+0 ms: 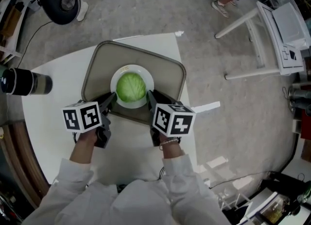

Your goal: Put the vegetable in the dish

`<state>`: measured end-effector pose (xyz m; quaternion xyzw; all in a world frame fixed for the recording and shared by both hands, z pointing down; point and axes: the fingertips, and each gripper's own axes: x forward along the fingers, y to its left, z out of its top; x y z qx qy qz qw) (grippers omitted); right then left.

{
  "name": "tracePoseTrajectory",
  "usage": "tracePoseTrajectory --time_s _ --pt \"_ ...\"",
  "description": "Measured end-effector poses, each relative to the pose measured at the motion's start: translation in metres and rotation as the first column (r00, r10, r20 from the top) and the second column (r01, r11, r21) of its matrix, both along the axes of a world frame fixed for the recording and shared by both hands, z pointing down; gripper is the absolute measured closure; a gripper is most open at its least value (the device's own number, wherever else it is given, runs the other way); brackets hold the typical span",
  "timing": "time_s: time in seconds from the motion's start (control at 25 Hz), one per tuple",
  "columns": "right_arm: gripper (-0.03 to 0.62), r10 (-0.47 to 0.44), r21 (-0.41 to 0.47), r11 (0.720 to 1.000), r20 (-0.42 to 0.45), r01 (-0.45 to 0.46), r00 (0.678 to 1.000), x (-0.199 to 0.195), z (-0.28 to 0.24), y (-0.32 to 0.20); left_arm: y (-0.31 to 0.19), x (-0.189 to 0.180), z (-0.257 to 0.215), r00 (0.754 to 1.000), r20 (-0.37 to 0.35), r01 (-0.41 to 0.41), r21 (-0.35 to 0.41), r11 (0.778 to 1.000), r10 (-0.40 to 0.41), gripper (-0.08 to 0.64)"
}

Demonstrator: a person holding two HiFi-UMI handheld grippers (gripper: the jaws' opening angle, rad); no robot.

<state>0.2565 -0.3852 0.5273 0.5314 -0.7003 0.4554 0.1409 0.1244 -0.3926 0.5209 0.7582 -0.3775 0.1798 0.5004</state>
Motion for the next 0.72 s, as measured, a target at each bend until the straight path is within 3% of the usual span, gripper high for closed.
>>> tracePoseTrajectory --time_s 0.56,0.72 --pt "0.532 -0.002 -0.016 1.0 -0.081 0.001 0.997 -0.0037 0.0024 -0.0031 0.0002 -0.0021 0.0058 0.997 0.077 -0.029 -0.034 0.999 0.032 0.508" --pt "0.528 -0.042 0.001 0.999 -0.122 0.042 0.992 -0.004 0.0042 -0.0024 0.001 -0.001 0.0065 0.995 0.098 -0.034 -0.019 0.999 0.035 0.508"
